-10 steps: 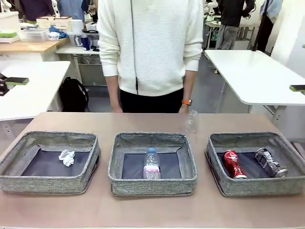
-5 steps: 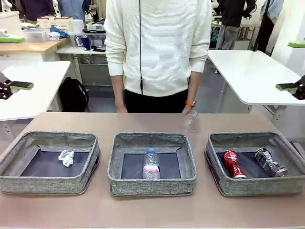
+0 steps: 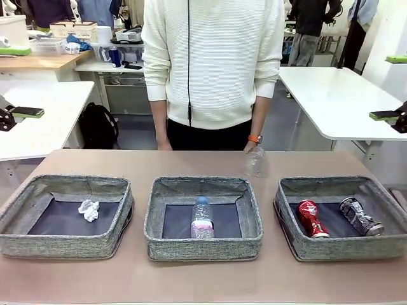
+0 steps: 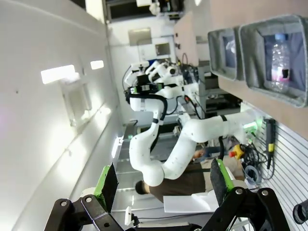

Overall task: Sort the waste into the appropriate baskets.
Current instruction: Pick up the waste item pointed out by the person.

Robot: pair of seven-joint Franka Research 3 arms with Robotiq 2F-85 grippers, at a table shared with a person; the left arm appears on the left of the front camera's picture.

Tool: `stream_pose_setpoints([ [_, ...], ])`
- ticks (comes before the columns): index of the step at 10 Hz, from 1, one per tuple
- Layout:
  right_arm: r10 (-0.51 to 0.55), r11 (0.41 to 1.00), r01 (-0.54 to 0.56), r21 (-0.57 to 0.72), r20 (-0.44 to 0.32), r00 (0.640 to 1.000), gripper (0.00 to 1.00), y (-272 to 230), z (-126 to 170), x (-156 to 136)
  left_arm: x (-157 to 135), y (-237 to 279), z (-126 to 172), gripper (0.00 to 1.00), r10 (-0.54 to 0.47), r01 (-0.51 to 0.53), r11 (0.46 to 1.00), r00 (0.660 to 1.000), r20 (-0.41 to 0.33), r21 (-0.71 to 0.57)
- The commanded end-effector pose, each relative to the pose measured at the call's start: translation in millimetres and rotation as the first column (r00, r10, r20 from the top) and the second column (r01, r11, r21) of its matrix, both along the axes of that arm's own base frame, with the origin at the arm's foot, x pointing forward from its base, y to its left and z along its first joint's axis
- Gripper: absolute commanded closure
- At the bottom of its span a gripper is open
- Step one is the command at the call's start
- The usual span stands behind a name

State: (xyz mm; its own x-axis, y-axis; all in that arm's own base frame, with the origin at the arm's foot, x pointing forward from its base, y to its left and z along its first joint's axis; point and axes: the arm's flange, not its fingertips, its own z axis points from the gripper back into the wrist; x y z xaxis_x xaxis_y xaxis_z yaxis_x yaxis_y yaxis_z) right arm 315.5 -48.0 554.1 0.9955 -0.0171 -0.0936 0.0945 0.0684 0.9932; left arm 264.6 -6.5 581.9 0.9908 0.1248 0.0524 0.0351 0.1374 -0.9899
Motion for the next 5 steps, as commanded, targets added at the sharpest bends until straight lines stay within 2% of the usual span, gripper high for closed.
stream_pose_setpoints([
  [1,0.01,1.0,-0.01,0.014,0.018,1.0,0.0,-4.0,3.4,1.6,1.1,-0.8,2.1,0.0,-0.009,0.01,1.0,1.0,0.027,-0.014],
  [5,0.01,1.0,-0.01,0.014,0.018,1.0,0.0,-4.0,3.4,1.6,1.1,-0.8,2.1,0.0,-0.009,0.01,1.0,1.0,0.027,-0.014],
])
